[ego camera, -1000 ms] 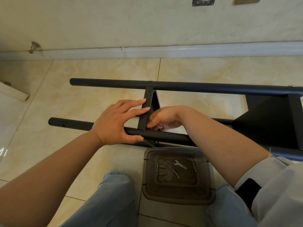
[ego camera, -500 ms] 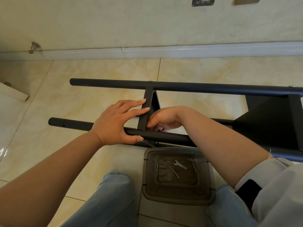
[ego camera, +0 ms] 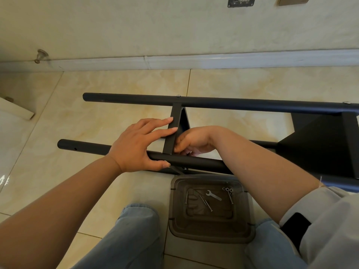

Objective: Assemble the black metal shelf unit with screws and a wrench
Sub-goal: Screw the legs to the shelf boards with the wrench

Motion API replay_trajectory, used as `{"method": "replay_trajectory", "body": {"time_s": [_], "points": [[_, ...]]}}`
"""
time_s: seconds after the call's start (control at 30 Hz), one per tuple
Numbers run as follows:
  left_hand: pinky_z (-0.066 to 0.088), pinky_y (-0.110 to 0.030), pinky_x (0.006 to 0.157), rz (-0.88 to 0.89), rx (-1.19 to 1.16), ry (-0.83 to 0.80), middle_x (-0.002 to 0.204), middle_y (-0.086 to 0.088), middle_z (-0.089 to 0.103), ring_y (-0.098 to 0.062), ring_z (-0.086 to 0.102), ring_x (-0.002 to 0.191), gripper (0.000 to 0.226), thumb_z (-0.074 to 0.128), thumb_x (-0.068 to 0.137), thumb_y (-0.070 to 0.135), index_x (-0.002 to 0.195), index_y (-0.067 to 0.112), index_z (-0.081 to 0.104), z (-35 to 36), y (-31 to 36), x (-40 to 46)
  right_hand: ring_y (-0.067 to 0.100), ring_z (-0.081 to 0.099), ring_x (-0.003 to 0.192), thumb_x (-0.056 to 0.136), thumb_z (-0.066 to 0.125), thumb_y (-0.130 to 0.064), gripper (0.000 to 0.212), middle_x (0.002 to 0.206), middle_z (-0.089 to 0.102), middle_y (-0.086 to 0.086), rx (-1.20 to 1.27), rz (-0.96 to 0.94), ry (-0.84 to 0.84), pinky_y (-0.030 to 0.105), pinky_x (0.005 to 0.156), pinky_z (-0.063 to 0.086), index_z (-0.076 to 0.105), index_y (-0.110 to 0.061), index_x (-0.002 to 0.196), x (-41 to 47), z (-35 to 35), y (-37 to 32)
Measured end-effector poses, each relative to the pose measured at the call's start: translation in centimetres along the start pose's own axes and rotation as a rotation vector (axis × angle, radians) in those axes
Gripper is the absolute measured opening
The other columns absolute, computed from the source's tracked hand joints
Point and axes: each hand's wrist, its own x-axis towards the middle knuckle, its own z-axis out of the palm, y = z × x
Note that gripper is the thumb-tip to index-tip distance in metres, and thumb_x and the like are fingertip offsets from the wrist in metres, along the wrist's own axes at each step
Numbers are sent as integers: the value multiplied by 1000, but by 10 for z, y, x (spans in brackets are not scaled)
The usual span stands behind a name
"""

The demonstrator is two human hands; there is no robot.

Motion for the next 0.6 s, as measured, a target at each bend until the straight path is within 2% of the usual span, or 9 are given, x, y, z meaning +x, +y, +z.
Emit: {"method": "replay_trajectory", "body": {"time_s": [0.17, 0.33, 0.4, 0.5, 0.6], "points": [[40, -40, 94, 0, 6, 2, 149, 5, 34, -20, 36, 126, 81, 49, 71, 71, 140, 34, 31, 0, 0, 0, 24, 60, 102, 96, 44, -9, 23, 107, 63, 12, -13, 17, 1, 37, 95, 45, 56, -6, 115, 3, 1, 1], [39, -40, 95, -2, 6, -1, 149, 5, 34, -20, 35, 126, 80, 48, 72, 72, 140, 34, 32, -1, 1, 1, 15, 62, 89, 96, 45, -7, 16, 93, 65, 3, -16, -13, 19, 28, 82, 50, 59, -14, 97, -2, 0, -1], [39, -39, 94, -3, 7, -5, 150, 5, 33, -20, 35, 127, 80, 47, 72, 72, 141, 35, 31, -1, 1, 1, 15, 62, 87, 96, 45, -6, 16, 92, 65, 4, -24, -19, 34, 28, 81, 50, 59, -14, 95, -2, 0, -1], [38, -39, 95, -8, 2, -14, 150, 6, 32, -20, 35, 127, 80, 48, 72, 72, 141, 35, 30, -1, 1, 0, 18, 62, 89, 95, 45, -6, 16, 96, 64, 8, -46, -15, 50, 31, 84, 49, 59, -11, 101, 2, 2, -1], [38, -39, 95, -7, 3, -16, 151, 6, 31, -19, 34, 127, 80, 47, 73, 72, 142, 35, 30, 0, 0, 0, 25, 60, 98, 95, 46, -8, 21, 106, 61, 15, -47, 9, 49, 38, 94, 47, 57, -5, 112, 3, 2, 0]]}}
